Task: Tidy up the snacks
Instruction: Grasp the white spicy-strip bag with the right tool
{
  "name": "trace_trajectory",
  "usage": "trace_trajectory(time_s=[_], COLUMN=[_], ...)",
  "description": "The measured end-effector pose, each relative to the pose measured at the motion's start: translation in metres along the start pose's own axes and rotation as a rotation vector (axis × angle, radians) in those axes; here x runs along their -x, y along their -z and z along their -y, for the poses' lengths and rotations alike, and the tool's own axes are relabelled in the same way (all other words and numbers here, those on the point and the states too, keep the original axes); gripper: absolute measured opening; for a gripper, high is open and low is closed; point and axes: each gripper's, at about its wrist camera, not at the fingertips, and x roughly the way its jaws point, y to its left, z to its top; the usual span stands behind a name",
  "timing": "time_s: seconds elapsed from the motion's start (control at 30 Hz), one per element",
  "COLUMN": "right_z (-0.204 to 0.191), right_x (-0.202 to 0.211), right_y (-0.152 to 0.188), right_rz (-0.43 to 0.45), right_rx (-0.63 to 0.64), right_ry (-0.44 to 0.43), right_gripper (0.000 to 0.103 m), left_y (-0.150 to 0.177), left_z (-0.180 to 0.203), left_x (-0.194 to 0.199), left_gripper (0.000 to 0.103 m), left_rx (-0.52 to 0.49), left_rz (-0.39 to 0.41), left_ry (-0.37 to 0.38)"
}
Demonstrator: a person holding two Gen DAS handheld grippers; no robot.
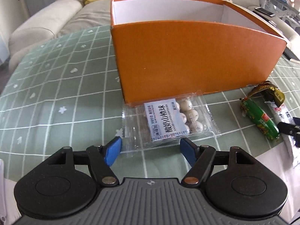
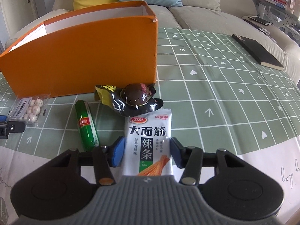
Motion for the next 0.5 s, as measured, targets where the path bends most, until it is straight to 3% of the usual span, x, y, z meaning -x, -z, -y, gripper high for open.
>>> trace_trajectory(time_s=[0.13,0.37,0.5], right_z=[-0.004,-0.006,-0.008], right_x=[0.0,0.003,0.006], right_y=[0.003,0.004,0.005], right_rz=[0.004,-0.001,-0.008], right_rx=[0.017,0.022,0.034], right_ry=[0.008,0.006,-0.003], right_gripper=[0.053,0.053,0.053], left_y=[-0.001,-0.002,0.0], left_z=[0.002,0.014,0.021], left_x=[0.001,0.007,0.009], left_gripper=[0.073,0.02,0.014], left_rx=[-0.006,-0.032,-0.031], left_rz=[-0.006,-0.021,-0.035], left_ry=[0.016,0.043,0.066])
